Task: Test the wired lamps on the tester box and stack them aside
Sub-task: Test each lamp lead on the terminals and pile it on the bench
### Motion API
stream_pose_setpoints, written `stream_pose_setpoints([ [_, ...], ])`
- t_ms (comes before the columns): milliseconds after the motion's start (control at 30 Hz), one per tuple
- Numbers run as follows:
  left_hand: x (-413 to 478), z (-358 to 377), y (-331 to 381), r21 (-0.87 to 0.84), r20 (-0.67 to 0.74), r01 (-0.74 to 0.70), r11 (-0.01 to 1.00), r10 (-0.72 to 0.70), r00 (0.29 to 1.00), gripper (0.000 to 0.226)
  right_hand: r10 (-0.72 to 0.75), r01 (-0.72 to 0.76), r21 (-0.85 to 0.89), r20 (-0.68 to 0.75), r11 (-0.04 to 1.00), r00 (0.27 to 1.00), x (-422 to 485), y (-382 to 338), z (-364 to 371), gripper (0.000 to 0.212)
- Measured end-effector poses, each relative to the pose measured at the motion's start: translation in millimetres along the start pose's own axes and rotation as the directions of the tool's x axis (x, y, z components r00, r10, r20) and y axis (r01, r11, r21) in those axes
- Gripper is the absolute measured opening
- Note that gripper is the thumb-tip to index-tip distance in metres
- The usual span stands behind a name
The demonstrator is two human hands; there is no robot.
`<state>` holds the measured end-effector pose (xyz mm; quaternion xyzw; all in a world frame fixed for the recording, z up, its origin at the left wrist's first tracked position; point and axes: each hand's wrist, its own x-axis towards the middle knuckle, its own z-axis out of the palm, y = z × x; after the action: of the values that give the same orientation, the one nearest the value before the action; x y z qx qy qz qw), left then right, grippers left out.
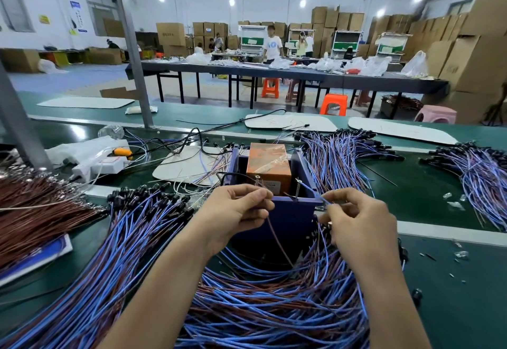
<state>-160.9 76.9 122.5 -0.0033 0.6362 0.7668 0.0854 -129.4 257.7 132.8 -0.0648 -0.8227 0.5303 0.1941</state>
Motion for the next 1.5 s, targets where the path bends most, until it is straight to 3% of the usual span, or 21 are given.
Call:
stream_pose_setpoints([
  [433,10,-4,-15,0.056,-0.125,0.058,0.997,-0.050,0.991,0.017,0.066,-0.068,-0.205,-0.014,0.976,0.998,5,14,10,0.025],
  [933,11,-8,-16,-0.023,-0.138,0.062,0.998,-0.064,0.988,0.015,0.070,-0.072,-0.208,-0.016,0.976,0.997,6,14,10,0.027],
  [1000,11,-7,-15,0.001,-0.113,0.068,0.998,-0.068,0.991,0.016,0.060,-0.057,-0.196,0.010,0.979,0.998,7,15,8,0.024],
  [1067,9,-12,-9,0.104,-0.045,0.076,0.992,-0.071,0.996,0.016,0.028,-0.010,-0.146,0.124,0.989,0.992,6,13,6,0.024],
  [1133,2,-28,3,0.296,0.043,0.063,0.953,-0.079,0.996,0.016,0.003,0.010,-0.038,0.324,0.999,0.946,2,9,5,0.028],
  [1200,-5,-52,16,0.486,0.050,0.029,0.874,-0.061,0.997,0.015,-0.015,0.017,0.001,0.548,1.000,0.837,-2,5,5,0.026],
  [1300,-8,-93,24,0.665,-0.190,0.083,0.742,0.060,0.980,0.022,0.003,0.086,-0.076,0.768,0.993,0.640,-6,3,9,0.019],
  [1367,-5,-112,21,0.789,-0.308,0.195,0.583,0.100,0.946,0.019,0.049,0.124,-0.150,0.806,0.981,0.589,-9,2,15,0.017],
  [1433,-2,-122,12,0.836,-0.337,0.302,0.458,-0.006,0.942,0.014,0.091,0.165,-0.218,0.826,0.962,0.556,-12,1,21,0.018],
  [1500,0,-121,1,0.817,-0.336,0.395,0.419,-0.210,0.918,0.009,0.116,0.176,-0.239,0.845,0.955,0.523,-14,1,25,0.020],
])
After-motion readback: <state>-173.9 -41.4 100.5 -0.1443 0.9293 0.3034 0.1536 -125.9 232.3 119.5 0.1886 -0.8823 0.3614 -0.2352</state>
